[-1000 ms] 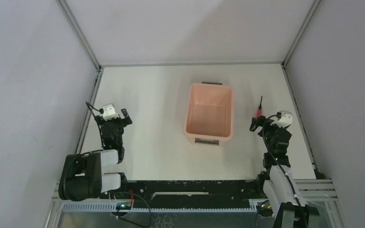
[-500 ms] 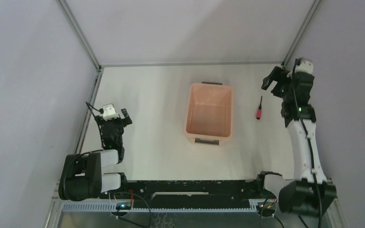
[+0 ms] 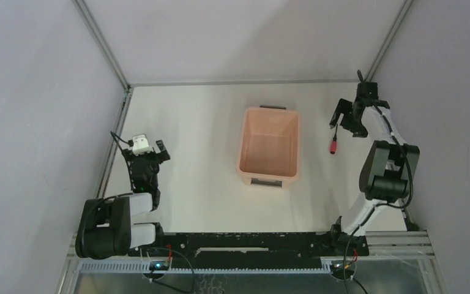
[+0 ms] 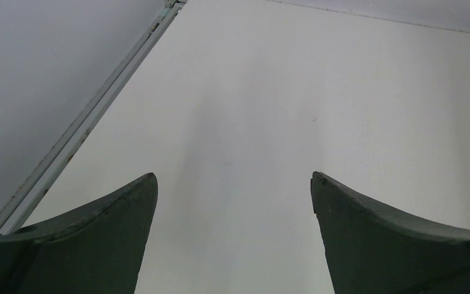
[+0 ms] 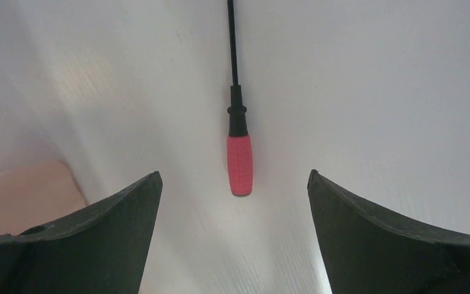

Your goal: Put the screwdriver in the bin

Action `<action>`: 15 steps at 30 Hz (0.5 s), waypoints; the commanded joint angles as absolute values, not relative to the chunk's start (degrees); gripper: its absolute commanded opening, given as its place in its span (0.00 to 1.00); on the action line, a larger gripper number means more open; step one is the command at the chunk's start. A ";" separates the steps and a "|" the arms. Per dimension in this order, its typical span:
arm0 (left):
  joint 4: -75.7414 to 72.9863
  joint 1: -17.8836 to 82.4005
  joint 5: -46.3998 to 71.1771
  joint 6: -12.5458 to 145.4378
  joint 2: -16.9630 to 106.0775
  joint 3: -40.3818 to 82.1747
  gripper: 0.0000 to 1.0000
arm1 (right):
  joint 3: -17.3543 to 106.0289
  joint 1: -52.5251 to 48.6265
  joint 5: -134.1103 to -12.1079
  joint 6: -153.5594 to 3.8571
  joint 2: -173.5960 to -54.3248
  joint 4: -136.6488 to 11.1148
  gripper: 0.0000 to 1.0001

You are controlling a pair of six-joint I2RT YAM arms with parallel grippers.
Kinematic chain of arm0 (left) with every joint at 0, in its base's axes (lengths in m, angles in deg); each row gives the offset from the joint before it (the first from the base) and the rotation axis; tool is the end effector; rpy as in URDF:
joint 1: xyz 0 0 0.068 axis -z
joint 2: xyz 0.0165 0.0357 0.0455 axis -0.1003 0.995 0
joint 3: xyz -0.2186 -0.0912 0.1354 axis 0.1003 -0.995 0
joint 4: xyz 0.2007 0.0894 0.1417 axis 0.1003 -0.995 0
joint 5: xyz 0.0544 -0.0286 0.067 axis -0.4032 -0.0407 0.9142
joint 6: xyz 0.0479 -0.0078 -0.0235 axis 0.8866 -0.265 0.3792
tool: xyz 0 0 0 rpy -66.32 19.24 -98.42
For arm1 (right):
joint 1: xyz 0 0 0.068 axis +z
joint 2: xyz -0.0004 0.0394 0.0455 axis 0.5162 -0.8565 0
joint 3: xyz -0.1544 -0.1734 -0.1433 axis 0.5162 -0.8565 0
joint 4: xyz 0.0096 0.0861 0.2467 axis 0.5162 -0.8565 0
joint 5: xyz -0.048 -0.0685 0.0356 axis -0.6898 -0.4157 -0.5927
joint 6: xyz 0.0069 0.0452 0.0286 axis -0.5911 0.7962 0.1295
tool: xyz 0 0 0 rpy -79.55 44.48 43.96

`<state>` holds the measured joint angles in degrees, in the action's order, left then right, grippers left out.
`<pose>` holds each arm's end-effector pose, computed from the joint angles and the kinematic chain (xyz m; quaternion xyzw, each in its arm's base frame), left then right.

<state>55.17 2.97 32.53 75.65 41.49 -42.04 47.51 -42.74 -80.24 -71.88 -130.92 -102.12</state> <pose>0.2122 0.0176 0.1653 -0.1031 0.7262 0.0784 0.6752 0.3568 -0.0733 0.2568 0.1782 0.9474 0.0000 0.2658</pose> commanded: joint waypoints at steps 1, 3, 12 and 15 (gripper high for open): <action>56.74 3.15 33.05 76.74 41.20 -40.12 1.00 | 52.07 -42.94 -78.92 -72.94 -138.03 -103.91 0.96; 56.75 3.18 33.10 76.73 41.22 -40.19 1.00 | 52.64 -42.94 -78.65 -72.52 -141.14 -103.97 0.94; 56.76 3.13 33.06 76.71 41.22 -40.19 1.00 | 52.29 -41.37 -83.27 -72.17 -147.84 -104.45 0.75; 56.72 3.16 33.11 76.75 41.21 -40.19 1.00 | 51.99 -41.19 -84.68 -72.16 -148.66 -105.09 0.51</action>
